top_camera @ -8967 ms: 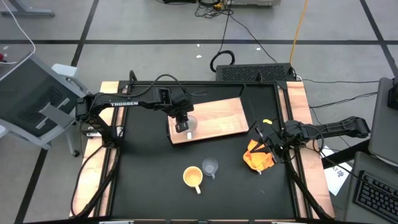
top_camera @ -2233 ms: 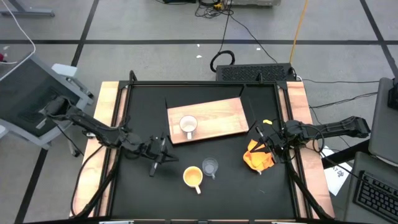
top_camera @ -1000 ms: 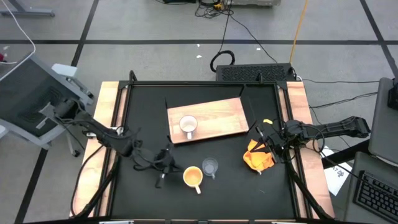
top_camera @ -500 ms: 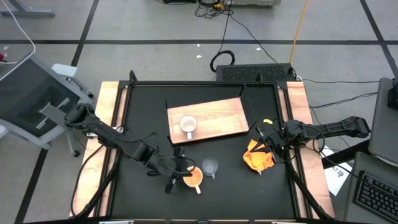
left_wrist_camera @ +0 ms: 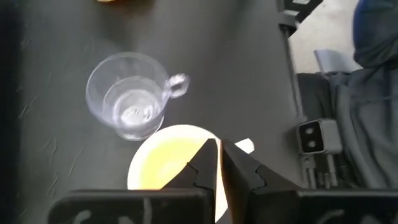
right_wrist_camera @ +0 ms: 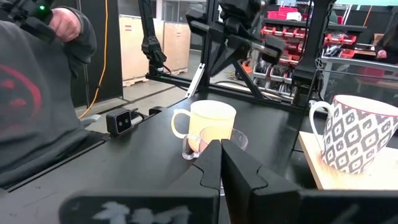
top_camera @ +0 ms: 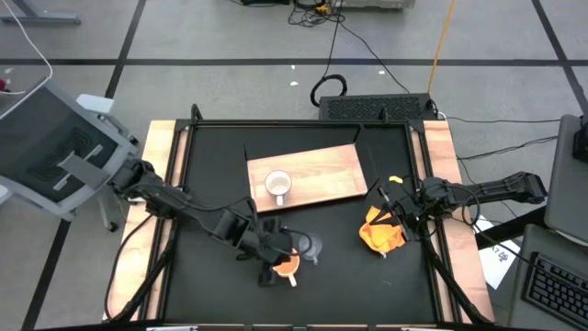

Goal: Stack small to large cups/mugs on shelf
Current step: Put the orange mug on the shelf

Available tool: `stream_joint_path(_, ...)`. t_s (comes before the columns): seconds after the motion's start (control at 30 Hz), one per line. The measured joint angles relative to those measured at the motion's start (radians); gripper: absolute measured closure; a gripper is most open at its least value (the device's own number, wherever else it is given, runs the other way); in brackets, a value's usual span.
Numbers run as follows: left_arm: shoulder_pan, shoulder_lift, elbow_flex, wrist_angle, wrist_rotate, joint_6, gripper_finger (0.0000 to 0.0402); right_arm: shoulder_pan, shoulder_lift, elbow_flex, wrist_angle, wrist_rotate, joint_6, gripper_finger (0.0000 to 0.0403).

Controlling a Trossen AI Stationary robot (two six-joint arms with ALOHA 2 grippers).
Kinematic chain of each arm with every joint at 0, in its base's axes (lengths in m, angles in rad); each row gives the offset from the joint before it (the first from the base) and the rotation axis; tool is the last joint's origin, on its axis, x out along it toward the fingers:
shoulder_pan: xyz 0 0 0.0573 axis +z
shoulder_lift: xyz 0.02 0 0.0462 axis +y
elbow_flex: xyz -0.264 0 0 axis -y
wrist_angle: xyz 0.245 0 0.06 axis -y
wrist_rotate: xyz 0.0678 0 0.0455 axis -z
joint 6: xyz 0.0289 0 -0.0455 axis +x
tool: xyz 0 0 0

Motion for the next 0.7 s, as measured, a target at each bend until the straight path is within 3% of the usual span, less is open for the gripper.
stream_joint_path(0.23,0.0,0.001,0.036,-0.033,0.006,0.039,0.0349,0.0,0.0,0.0,-0.006,0.0,0.0,0.0403)
stream_joint_path(0.7,0.044,0.011,0.034,-0.128,0.004,-0.004,0.0231,0.0,0.0,0.0,-0.008,0.0,0.0,0.0403)
